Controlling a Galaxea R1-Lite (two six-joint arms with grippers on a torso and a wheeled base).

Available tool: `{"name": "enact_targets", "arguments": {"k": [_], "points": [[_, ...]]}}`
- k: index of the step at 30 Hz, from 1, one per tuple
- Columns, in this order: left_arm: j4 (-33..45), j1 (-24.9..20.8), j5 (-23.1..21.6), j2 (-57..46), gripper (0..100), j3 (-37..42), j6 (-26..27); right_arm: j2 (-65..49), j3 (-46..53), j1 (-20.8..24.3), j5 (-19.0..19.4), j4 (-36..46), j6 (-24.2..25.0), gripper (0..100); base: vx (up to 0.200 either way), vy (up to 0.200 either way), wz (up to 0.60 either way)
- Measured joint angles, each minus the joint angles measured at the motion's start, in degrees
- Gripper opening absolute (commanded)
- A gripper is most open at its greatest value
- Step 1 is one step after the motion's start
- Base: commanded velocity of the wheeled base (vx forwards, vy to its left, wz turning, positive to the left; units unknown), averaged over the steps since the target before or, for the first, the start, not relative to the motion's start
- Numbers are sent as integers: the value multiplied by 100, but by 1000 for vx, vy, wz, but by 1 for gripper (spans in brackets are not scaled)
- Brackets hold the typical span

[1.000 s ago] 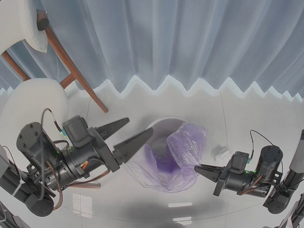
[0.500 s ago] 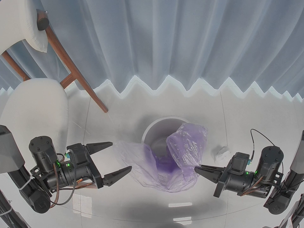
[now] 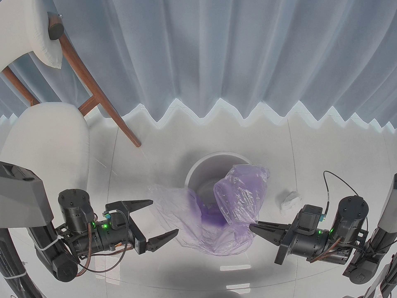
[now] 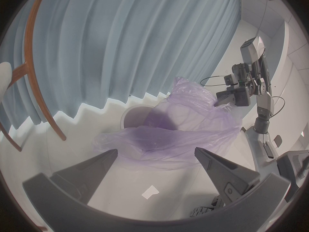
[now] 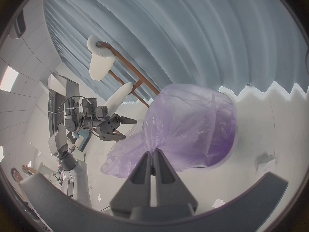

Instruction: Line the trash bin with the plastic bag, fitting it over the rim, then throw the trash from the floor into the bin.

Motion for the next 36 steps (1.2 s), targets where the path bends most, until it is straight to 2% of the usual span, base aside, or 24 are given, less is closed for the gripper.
{"name": "enact_targets", "arguments": {"k": [8, 12, 18, 29, 36], "points": [[-7, -196, 345, 290, 100, -121, -35, 2, 20, 113, -15, 0, 2, 0, 0, 0, 0], [-7, -496, 432, 400, 100, -35, -107, 11, 20, 128, -66, 2, 0, 0, 0, 0, 0], [-9, -1028, 928, 488, 100, 87, -266, 26, 16, 155, -101, 0, -16, 0, 0, 0, 0], [-11, -953, 1163, 500, 100, -305, -463, 37, 37, 338, -215, 0, -11, 0, 0, 0, 0], [-5, -1111, 1154, 234, 100, -33, -394, 59, 37, 369, -224, 2, -9, 0, 0, 0, 0]]}}
